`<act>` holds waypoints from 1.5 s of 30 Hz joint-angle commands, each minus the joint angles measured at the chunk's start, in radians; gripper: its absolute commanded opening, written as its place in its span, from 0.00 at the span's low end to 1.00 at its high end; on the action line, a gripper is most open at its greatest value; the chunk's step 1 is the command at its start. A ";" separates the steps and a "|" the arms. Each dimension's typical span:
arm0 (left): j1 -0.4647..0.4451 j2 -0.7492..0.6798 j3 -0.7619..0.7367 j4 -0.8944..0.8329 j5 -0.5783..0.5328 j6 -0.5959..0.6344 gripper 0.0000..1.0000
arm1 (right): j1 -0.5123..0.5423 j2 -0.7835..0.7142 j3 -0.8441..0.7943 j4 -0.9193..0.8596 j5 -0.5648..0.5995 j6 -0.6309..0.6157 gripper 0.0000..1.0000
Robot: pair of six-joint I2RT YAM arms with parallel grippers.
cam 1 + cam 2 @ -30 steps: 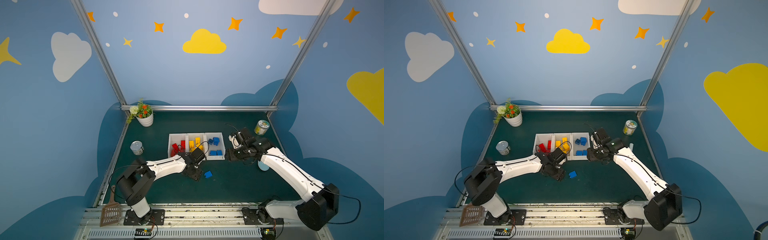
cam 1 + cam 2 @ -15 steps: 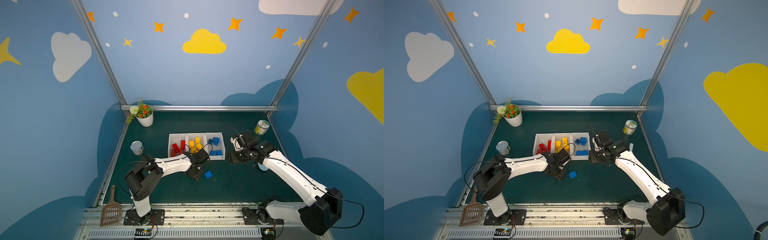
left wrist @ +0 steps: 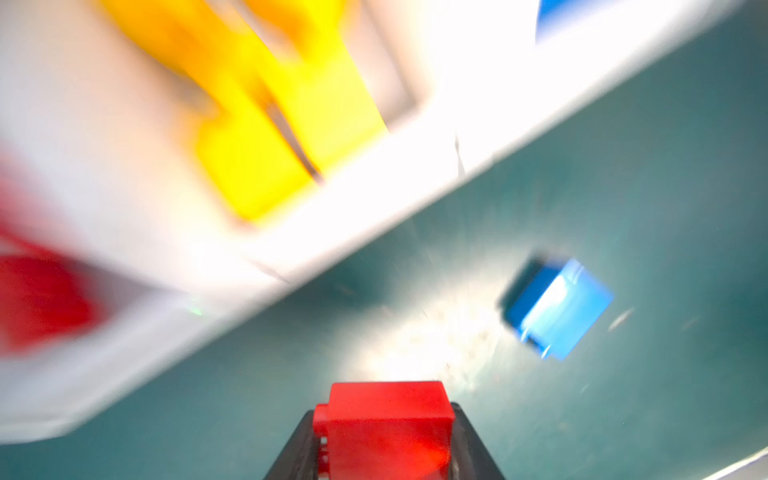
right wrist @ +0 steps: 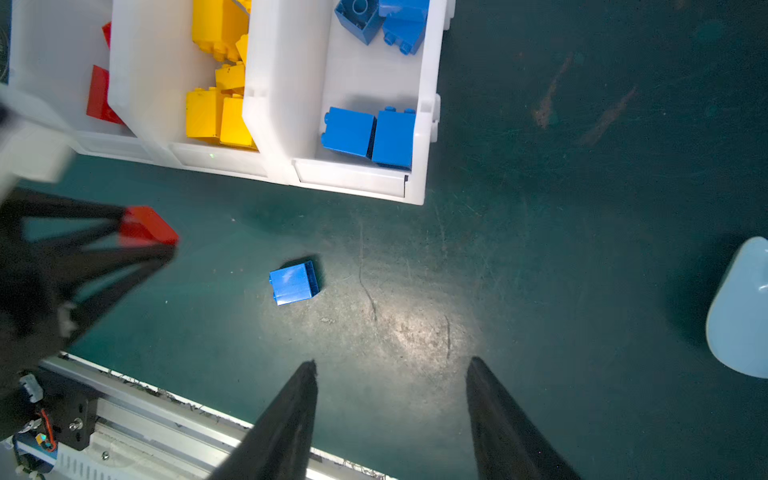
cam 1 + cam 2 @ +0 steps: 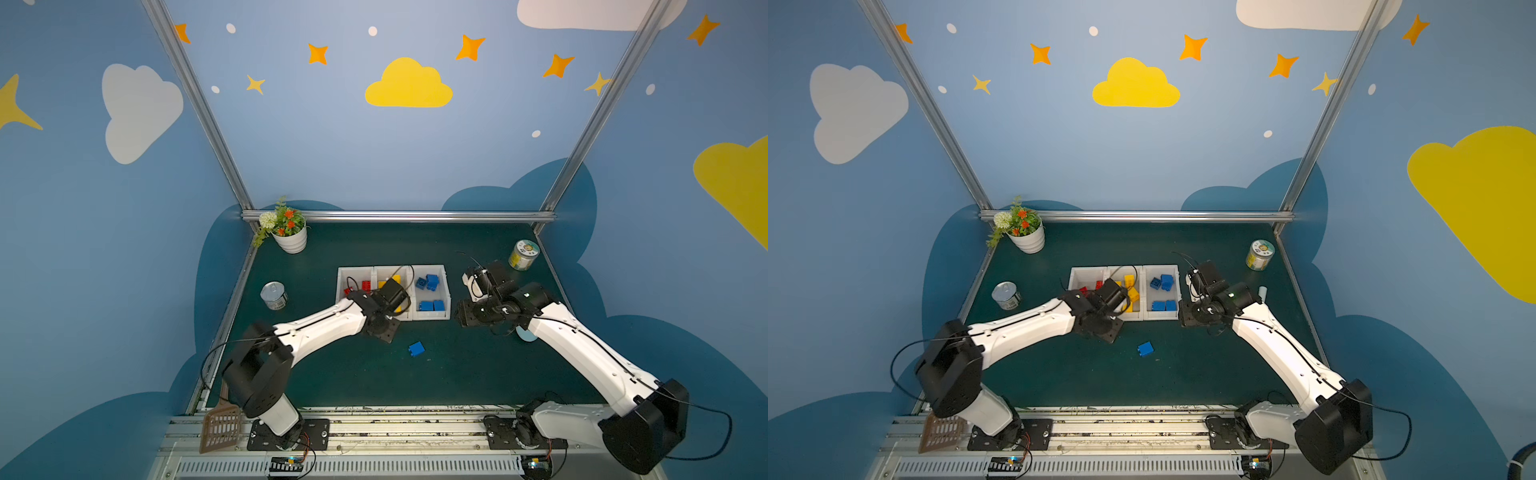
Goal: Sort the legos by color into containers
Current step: 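Carry the red brick with the left gripper into the red compartment and release, then grasp the last blue brick with the right gripper while the left gripper withdraws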
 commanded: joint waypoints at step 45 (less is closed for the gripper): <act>0.450 0.159 0.281 -0.021 0.117 0.081 0.58 | 0.064 0.041 -0.102 0.097 -0.061 0.027 0.61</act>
